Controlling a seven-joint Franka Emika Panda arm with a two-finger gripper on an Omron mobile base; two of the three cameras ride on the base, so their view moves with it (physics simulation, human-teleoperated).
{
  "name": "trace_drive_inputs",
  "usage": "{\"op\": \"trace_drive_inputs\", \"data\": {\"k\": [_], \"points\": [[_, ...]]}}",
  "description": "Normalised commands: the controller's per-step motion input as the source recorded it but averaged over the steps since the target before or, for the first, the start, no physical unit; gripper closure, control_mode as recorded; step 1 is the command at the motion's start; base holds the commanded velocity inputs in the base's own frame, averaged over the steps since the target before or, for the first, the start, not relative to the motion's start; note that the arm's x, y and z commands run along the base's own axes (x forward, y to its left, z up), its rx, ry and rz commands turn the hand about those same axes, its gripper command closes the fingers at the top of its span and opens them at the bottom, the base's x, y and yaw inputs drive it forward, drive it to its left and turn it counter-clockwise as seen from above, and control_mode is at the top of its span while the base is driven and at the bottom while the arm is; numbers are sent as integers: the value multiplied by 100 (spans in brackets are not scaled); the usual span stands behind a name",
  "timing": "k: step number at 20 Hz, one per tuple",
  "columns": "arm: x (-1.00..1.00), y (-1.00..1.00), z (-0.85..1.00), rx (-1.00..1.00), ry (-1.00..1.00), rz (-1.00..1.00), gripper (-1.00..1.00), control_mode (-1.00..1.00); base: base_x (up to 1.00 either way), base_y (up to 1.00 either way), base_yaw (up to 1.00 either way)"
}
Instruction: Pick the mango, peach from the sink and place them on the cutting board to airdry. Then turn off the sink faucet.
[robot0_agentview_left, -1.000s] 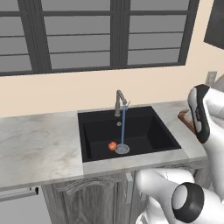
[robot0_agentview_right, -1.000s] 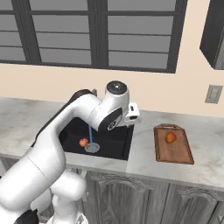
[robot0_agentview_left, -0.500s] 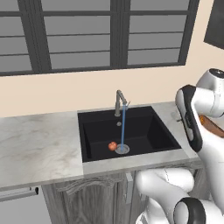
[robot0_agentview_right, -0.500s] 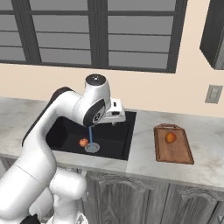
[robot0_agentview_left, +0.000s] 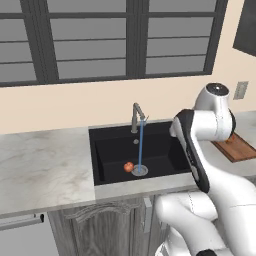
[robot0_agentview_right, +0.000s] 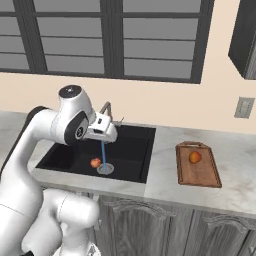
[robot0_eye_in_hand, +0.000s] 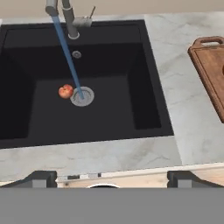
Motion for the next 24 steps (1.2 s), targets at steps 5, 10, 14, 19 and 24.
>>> {"op": "trace_drive_inputs", "data": {"k": [5, 10, 14, 19, 24], "points": [[0, 51, -1, 0, 1, -18, -100, -100, 0, 0, 0], [0, 15, -3, 0, 10, 7, -100, -100, 0, 0, 0], [33, 15, -1, 0, 8, 22, -100, -100, 0, 0, 0], [22, 30, -9, 0, 1, 18, -100, -100, 0, 0, 0], [15, 28, -34, 4, 0, 7, -100, -100, 0, 0, 0]]}}
